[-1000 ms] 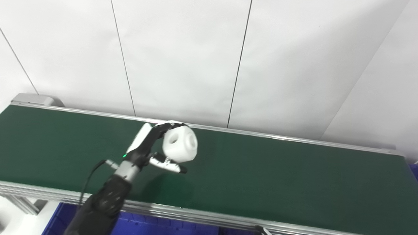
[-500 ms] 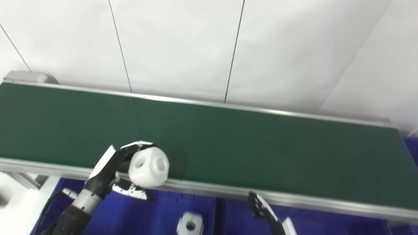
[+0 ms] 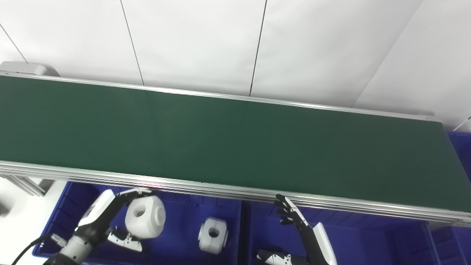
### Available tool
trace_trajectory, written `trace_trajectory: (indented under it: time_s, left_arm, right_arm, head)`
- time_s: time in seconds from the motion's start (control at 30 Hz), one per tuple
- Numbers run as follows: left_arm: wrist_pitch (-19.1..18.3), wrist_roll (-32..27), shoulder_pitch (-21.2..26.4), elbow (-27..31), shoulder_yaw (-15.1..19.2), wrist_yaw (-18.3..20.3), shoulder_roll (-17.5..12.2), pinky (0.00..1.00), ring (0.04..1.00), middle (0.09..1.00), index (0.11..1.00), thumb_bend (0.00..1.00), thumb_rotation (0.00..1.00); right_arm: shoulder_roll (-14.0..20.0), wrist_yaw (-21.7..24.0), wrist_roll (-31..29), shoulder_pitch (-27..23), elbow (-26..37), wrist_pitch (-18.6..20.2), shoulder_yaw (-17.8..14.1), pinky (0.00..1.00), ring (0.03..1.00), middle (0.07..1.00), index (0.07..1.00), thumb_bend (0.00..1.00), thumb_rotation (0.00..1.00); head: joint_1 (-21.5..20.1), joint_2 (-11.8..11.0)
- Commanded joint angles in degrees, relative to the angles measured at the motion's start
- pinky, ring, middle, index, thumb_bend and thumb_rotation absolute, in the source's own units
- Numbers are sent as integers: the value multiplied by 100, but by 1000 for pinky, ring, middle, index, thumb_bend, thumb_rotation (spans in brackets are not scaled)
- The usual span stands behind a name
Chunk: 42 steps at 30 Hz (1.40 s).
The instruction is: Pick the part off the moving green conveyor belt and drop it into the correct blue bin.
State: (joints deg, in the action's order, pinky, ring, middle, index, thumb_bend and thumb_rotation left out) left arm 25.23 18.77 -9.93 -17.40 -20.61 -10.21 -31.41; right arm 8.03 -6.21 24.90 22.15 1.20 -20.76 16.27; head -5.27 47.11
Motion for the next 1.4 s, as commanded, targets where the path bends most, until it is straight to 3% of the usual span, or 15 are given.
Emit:
trace_trajectory:
  time_s: [0.0, 0.17, 0.3, 0.47, 0.53, 0.57, 0.6, 0.63, 0.7, 0.73, 0.83, 0.93, 1.1, 1.23, 1.37]
  left_arm:
    - [168, 120, 185, 37, 99, -156, -101, 483, 521, 477, 519, 517, 0]
    - [133, 396, 239, -164, 286, 0, 56, 461, 501, 468, 528, 515, 0]
    - [-255, 710, 170, 88, 414, 142, 182, 475, 520, 471, 527, 515, 0]
    - [-582, 1232, 177, 215, 435, 277, 223, 623, 621, 494, 504, 518, 0]
    - [-689, 1405, 199, 228, 436, 345, 215, 779, 716, 673, 500, 516, 61]
    - [-707, 1428, 209, 225, 446, 391, 213, 828, 738, 703, 500, 516, 70]
    - [-717, 1438, 214, 224, 459, 428, 215, 876, 771, 736, 657, 641, 178]
    - [-781, 1488, 218, 263, 449, 516, 192, 901, 815, 787, 748, 723, 300]
    - [-879, 1522, 203, 371, 450, 676, 160, 921, 884, 871, 843, 839, 487]
    - [-910, 1514, 188, 426, 462, 747, 155, 922, 889, 878, 850, 851, 503]
    - [-744, 1162, 132, 510, 515, 998, 177, 891, 914, 915, 896, 930, 585]
    - [-617, 721, 14, 729, 548, 1272, 242, 812, 894, 918, 903, 962, 603]
    - [-443, -174, -147, 1129, 539, 1781, 416, 773, 874, 909, 877, 949, 546]
    - [-513, -914, -237, 1574, 445, 2322, 570, 797, 870, 886, 856, 929, 520]
    - [-455, -1233, -238, 1826, 353, 2626, 735, 777, 844, 851, 836, 885, 476]
  right_arm:
    - [-14, 64, -89, 23, 261, 38, -60, 722, 813, 854, 914, 767, 481]
    - [-42, 177, -144, 55, 356, 55, -122, 722, 811, 849, 909, 767, 460]
    - [-55, 202, -140, 55, 334, -2, -166, 708, 807, 855, 909, 769, 465]
    - [-68, 228, -124, 47, 334, 9, -187, 721, 810, 854, 908, 774, 485]
    - [-83, 241, -112, 59, 361, 58, -192, 720, 810, 853, 909, 778, 487]
    - [-83, 244, -97, 58, 362, 58, -190, 716, 810, 852, 908, 780, 489]
    - [-83, 246, -84, 56, 362, 55, -190, 720, 812, 853, 910, 778, 495]
    - [-84, 245, -71, 50, 358, 47, -186, 718, 810, 853, 911, 776, 497]
    - [-90, 236, -62, 46, 347, 25, -185, 715, 808, 852, 910, 773, 494]
    - [-94, 231, -61, 46, 341, 14, -186, 715, 808, 852, 910, 773, 493]
    - [-104, 231, -89, 50, 329, -6, -191, 721, 814, 856, 909, 775, 486]
    - [-103, 239, -88, 51, 324, 4, -197, 715, 812, 859, 909, 775, 485]
    - [-84, 265, -86, 58, 339, 32, -207, 700, 808, 859, 913, 776, 492]
    - [-78, 297, -141, 49, 325, 24, -218, 700, 805, 857, 910, 771, 475]
    - [-79, 325, -150, 54, 320, -2, -242, 712, 811, 856, 911, 770, 470]
  head:
    - [10, 57]
    - [-12, 89]
    - [39, 109]
    - [37, 116]
    - [37, 107]
    - [34, 101]
    - [34, 101]
    - [46, 104]
    - [47, 105]
    - [47, 105]
    - [44, 102]
    - [41, 105]
    - [37, 107]
    - [50, 97]
    - [43, 108]
